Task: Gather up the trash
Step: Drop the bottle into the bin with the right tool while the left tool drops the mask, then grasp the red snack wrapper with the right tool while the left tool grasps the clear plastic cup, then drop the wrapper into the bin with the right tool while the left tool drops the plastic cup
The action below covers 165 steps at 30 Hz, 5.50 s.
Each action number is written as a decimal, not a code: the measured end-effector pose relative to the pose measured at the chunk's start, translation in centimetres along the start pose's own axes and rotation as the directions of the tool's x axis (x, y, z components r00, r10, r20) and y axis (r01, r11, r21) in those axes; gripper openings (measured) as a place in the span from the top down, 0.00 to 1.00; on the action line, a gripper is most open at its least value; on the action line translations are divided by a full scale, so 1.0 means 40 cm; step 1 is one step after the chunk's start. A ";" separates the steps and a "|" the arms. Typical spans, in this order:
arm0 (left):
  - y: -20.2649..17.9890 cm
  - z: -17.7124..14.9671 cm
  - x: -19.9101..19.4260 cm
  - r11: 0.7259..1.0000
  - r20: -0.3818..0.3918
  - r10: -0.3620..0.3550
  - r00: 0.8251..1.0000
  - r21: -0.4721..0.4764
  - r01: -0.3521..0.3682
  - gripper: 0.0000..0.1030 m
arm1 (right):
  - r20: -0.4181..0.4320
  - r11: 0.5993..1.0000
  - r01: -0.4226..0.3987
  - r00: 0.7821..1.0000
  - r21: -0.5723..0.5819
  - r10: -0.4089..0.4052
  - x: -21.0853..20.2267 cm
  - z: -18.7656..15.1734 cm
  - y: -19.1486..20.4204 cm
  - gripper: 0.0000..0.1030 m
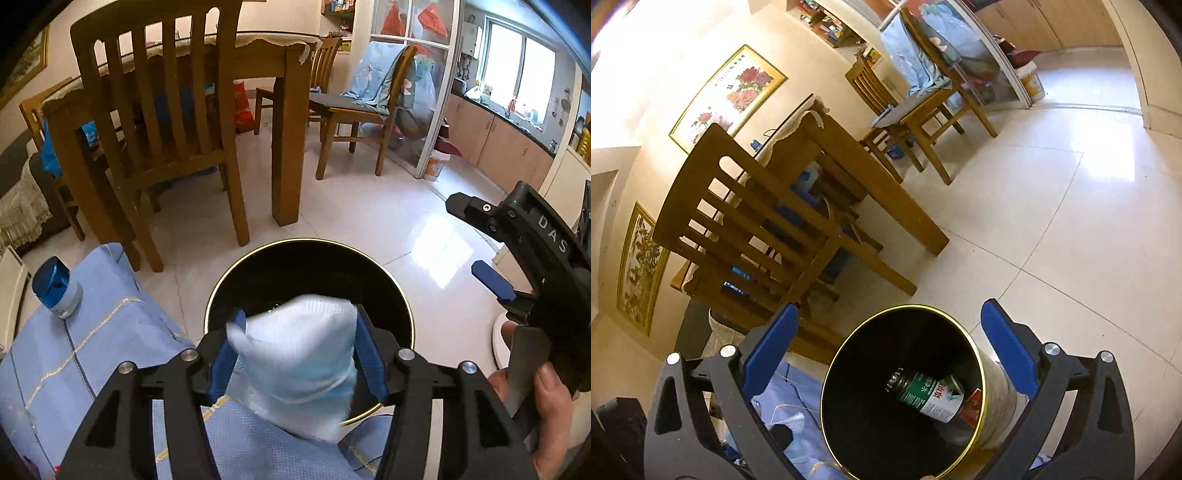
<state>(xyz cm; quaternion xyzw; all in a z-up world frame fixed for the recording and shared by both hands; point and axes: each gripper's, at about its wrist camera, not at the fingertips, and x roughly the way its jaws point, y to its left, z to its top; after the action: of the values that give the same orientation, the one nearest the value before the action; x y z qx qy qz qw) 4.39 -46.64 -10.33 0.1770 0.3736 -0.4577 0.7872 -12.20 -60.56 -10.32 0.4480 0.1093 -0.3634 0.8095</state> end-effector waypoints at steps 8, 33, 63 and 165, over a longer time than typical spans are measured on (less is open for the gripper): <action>0.023 -0.008 -0.034 1.000 0.029 -0.003 1.000 -0.021 0.004 0.32 | 0.001 1.000 0.006 1.000 -0.029 -0.006 0.004 -0.012 0.028 0.05; 0.292 -0.398 -0.398 0.961 0.037 0.168 0.985 -0.230 -0.156 0.06 | -0.437 0.833 -0.393 0.875 -0.389 0.209 0.118 -0.264 0.354 0.06; 0.695 -0.543 -0.626 0.824 0.064 0.384 0.921 -0.473 -0.310 0.06 | -0.718 0.650 -0.608 0.682 -0.455 0.136 0.066 -0.681 0.584 0.73; 0.095 -0.184 -0.193 0.951 0.100 0.308 0.946 0.006 -0.310 0.06 | -0.197 0.960 -0.116 0.978 -0.253 0.066 0.082 -0.091 0.161 0.08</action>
<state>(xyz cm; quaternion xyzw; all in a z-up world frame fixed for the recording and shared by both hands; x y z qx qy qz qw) 2.16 -35.58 -9.64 0.2193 0.2972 -0.3408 0.8646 -4.88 -57.09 -9.90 0.3732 0.2110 -0.2643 0.8639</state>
